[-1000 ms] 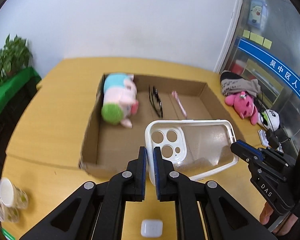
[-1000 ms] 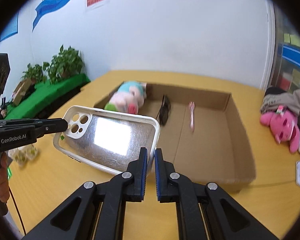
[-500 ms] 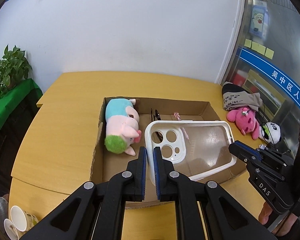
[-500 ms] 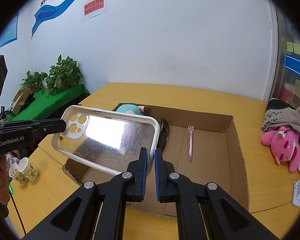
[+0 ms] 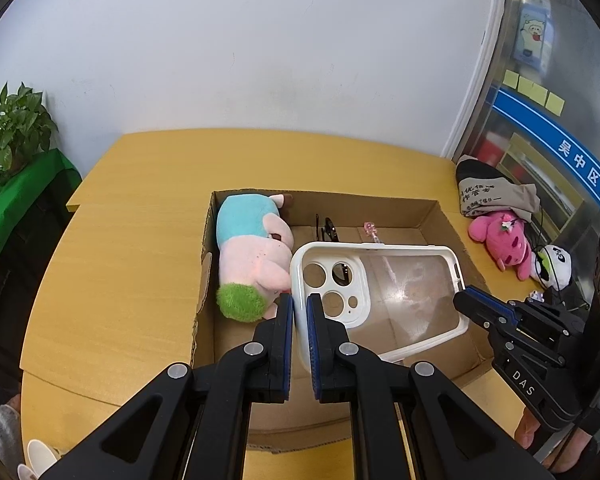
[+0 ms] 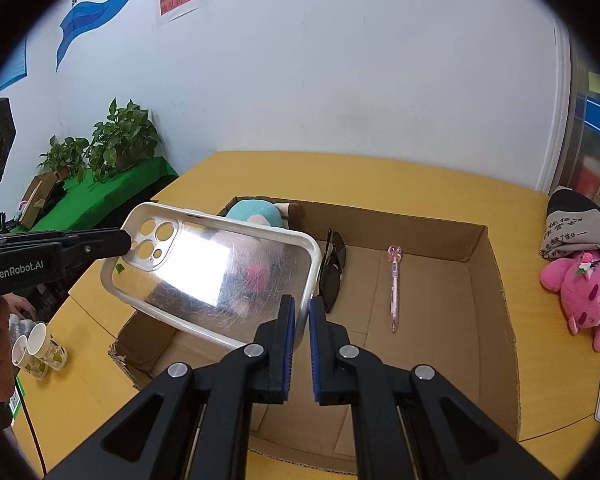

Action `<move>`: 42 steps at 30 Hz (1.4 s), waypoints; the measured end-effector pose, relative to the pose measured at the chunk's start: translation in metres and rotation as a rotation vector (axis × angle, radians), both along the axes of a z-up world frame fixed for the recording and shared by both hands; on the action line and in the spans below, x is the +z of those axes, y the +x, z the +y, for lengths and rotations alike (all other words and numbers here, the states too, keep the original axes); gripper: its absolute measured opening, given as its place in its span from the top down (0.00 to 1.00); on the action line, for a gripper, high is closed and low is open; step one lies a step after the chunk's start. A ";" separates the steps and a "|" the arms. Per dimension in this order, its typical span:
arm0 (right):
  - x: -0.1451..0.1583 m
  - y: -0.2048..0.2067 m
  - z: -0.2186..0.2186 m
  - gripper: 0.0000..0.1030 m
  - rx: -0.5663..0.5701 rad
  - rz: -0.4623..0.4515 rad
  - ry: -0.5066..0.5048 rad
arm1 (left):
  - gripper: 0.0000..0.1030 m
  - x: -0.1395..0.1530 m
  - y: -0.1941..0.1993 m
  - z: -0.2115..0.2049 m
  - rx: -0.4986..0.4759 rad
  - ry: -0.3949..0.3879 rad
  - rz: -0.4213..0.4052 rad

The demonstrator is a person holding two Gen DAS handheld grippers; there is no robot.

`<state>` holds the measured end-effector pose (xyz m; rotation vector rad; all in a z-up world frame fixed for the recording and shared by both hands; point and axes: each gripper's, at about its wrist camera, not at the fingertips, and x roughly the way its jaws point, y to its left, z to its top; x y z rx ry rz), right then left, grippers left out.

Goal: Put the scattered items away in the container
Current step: 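Lift the phone case with both grippers and carry it into the box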

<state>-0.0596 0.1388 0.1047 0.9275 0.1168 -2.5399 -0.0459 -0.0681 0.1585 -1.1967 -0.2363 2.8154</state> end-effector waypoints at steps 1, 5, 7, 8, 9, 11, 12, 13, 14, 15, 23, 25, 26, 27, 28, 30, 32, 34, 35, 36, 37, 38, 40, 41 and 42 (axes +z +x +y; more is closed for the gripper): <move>-0.003 -0.004 -0.001 0.94 0.000 -0.009 0.003 | 0.93 -0.002 -0.002 0.000 0.000 -0.001 -0.004; -0.015 -0.013 -0.004 0.94 -0.002 -0.041 0.012 | 0.93 -0.011 -0.012 0.002 -0.002 -0.015 -0.027; -0.021 -0.016 -0.006 0.94 -0.004 -0.055 0.017 | 0.93 -0.017 -0.017 0.002 -0.005 -0.022 -0.040; -0.024 -0.018 -0.007 0.94 -0.004 -0.064 0.019 | 0.93 -0.020 -0.020 0.002 -0.005 -0.024 -0.047; -0.027 -0.020 -0.008 0.94 -0.003 -0.071 0.021 | 0.93 -0.022 -0.021 0.001 -0.005 -0.023 -0.053; -0.033 -0.023 -0.009 0.94 -0.004 -0.086 0.025 | 0.93 -0.028 -0.024 0.000 -0.004 -0.020 -0.065; -0.035 -0.026 -0.009 0.94 -0.004 -0.094 0.026 | 0.93 -0.031 -0.026 0.000 -0.005 -0.022 -0.074; -0.038 -0.027 -0.010 0.94 -0.004 -0.103 0.028 | 0.93 -0.035 -0.028 0.000 -0.004 -0.025 -0.082; -0.042 -0.030 -0.011 0.94 -0.004 -0.112 0.029 | 0.93 -0.038 -0.029 0.000 -0.004 -0.025 -0.089; -0.044 -0.031 -0.012 0.94 -0.004 -0.119 0.032 | 0.93 -0.041 -0.030 0.000 -0.004 -0.025 -0.097; -0.068 -0.041 -0.014 0.94 -0.001 -0.179 0.055 | 0.93 -0.064 -0.041 -0.001 -0.009 -0.027 -0.154; -0.074 -0.042 -0.014 0.94 -0.001 -0.195 0.060 | 0.93 -0.071 -0.044 -0.001 -0.011 -0.029 -0.171; -0.077 -0.044 -0.014 0.94 -0.001 -0.204 0.064 | 0.93 -0.074 -0.046 -0.001 -0.012 -0.030 -0.179; -0.080 -0.044 -0.014 0.94 -0.001 -0.213 0.067 | 0.93 -0.078 -0.047 -0.001 -0.013 -0.030 -0.190; -0.083 -0.045 -0.014 0.94 -0.001 -0.222 0.070 | 0.93 -0.082 -0.048 -0.001 -0.013 -0.031 -0.199; -0.091 -0.048 -0.015 0.94 -0.002 -0.242 0.076 | 0.93 -0.091 -0.052 -0.001 -0.014 -0.035 -0.225; -0.098 -0.050 -0.017 0.94 -0.002 -0.262 0.087 | 0.93 -0.098 -0.054 0.000 -0.014 -0.042 -0.246; -0.104 -0.051 -0.018 0.94 -0.002 -0.277 0.093 | 0.93 -0.106 -0.056 0.000 -0.016 -0.050 -0.270; -0.108 -0.051 -0.018 0.94 -0.002 -0.288 0.097 | 0.93 -0.109 -0.057 0.000 -0.016 -0.051 -0.279; -0.111 -0.052 -0.019 0.94 -0.002 -0.298 0.100 | 0.93 -0.112 -0.058 0.000 -0.016 -0.052 -0.289; -0.115 -0.053 -0.019 0.94 -0.002 -0.310 0.101 | 0.93 -0.116 -0.059 0.000 -0.016 -0.054 -0.298; -0.119 -0.054 -0.019 0.94 -0.002 -0.323 0.102 | 0.93 -0.120 -0.061 0.000 -0.017 -0.059 -0.310; -0.124 -0.055 -0.021 0.94 -0.001 -0.342 0.106 | 0.93 -0.128 -0.063 0.000 -0.015 -0.066 -0.338; -0.128 -0.056 -0.022 0.94 -0.001 -0.352 0.110 | 0.93 -0.132 -0.064 -0.001 -0.011 -0.068 -0.354; -0.130 -0.057 -0.023 0.94 0.002 -0.360 0.115 | 0.93 -0.136 -0.065 -0.002 -0.006 -0.071 -0.365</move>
